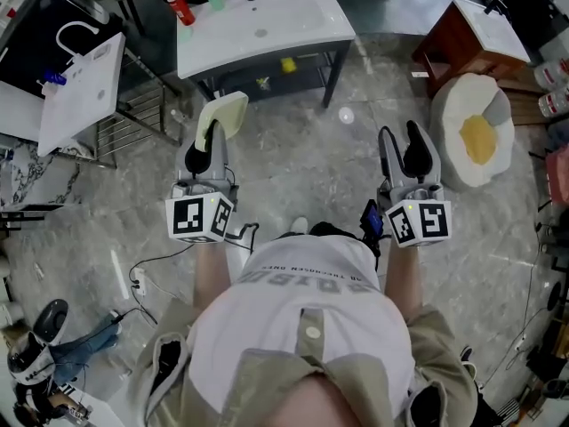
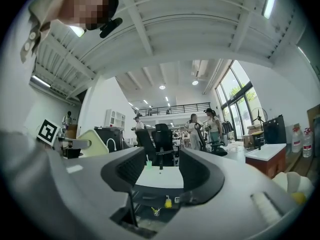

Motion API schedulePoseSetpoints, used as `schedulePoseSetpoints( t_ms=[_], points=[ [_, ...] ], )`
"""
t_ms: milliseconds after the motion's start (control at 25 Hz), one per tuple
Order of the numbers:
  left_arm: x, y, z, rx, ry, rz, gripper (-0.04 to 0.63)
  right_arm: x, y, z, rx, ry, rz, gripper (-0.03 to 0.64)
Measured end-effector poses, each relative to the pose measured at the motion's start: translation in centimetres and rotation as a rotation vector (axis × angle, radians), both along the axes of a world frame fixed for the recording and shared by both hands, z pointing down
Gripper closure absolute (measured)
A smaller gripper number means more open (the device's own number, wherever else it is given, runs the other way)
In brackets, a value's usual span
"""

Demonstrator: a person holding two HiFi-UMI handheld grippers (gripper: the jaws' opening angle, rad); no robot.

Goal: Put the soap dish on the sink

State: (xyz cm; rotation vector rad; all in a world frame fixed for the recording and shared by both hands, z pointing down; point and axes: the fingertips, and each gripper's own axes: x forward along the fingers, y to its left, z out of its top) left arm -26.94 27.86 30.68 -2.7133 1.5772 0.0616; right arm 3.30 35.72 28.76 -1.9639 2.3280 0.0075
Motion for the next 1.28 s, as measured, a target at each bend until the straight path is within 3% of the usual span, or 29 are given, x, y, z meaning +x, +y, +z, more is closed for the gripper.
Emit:
schedulePoseSetpoints(
  t_ms=[480,800,1280],
  points=[
    [0.1,-3.4,2.9,-0.062,-0.008,-0.044,0.568,1.4,-5.1,2.3,-0.047,-0.002,-0.011,0.4],
    [2.0,-8.7,2.0,-0.034,-0.028,-0.101,0.568,4.4,-10.7,2.0,-0.031,-0.006,-0.027,0.4],
    [6.8,-15.5,0.3,0.005,-0.033,-0.108,0.568,9.7,-18.6,0.8,0.006,-0.068,-0.043,0.4]
  ],
)
